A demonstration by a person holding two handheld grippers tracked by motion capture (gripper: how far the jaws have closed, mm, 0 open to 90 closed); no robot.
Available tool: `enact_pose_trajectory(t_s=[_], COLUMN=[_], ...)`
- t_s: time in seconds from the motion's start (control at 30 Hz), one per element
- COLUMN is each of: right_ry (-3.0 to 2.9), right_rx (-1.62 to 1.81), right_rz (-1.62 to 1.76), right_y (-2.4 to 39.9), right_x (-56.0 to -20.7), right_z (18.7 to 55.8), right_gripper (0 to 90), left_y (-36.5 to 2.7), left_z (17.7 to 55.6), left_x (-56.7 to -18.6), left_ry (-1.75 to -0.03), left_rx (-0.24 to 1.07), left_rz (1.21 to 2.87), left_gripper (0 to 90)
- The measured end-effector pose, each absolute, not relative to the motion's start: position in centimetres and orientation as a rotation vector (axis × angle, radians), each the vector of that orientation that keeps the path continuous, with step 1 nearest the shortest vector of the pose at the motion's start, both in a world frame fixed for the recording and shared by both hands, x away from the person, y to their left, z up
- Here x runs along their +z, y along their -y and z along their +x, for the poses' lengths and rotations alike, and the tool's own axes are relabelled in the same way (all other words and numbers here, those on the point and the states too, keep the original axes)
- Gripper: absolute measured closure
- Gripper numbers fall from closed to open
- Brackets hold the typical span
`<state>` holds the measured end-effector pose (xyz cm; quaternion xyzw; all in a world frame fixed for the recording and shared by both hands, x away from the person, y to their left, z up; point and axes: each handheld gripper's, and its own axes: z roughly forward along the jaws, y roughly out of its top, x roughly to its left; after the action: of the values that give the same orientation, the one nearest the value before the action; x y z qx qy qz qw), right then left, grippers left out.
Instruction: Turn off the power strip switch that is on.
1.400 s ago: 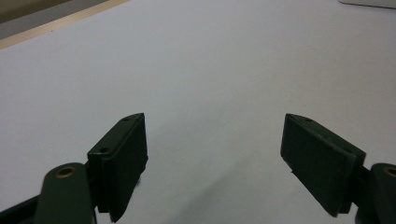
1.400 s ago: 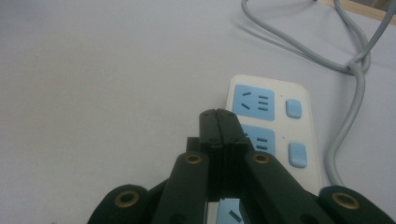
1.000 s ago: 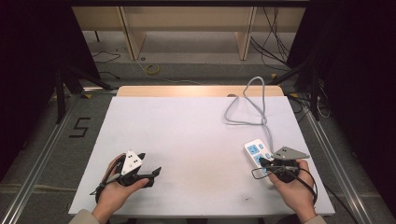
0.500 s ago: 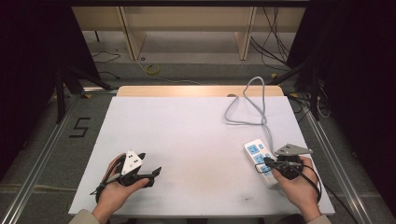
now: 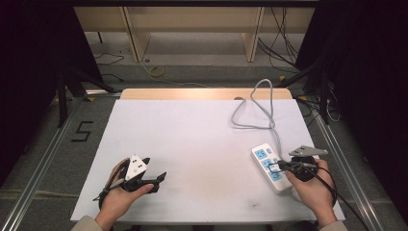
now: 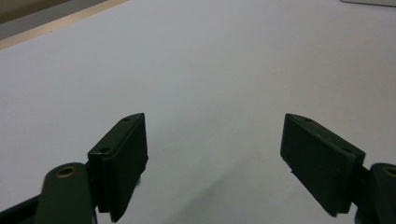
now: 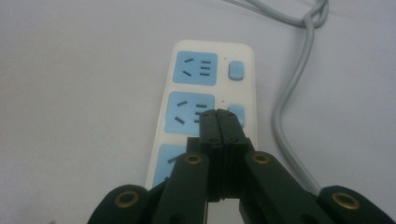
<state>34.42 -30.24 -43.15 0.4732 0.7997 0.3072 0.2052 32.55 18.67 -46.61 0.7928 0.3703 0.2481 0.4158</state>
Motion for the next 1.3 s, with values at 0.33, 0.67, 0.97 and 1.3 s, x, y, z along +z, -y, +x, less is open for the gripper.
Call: enact_pose_trajectory(t_s=[0.33, 0.67, 0.97, 1.3], right_ry=[-2.231, -2.252, -2.281, -2.309], right_rx=[0.826, 0.764, 0.716, 0.680], right_rz=[1.344, 1.350, 1.374, 1.406], right_y=[30.8, 30.9, 31.0, 30.7], right_x=[-43.1, -42.8, -42.5, -41.9], right_z=[34.7, 35.0, 35.4, 36.0], right_gripper=[90.0, 90.0, 90.0, 90.0], left_y=[-18.6, -18.6, -18.6, -18.6], left_z=[32.6, 32.6, 32.6, 32.6], left_x=[-46.6, -46.6, -46.6, -46.6], left_ry=[-0.929, -0.927, -0.928, -0.928], left_rx=[0.623, 0.621, 0.622, 0.622], left_rz=[1.991, 1.993, 1.992, 1.992], left_gripper=[22.9, 22.9, 22.9, 22.9])
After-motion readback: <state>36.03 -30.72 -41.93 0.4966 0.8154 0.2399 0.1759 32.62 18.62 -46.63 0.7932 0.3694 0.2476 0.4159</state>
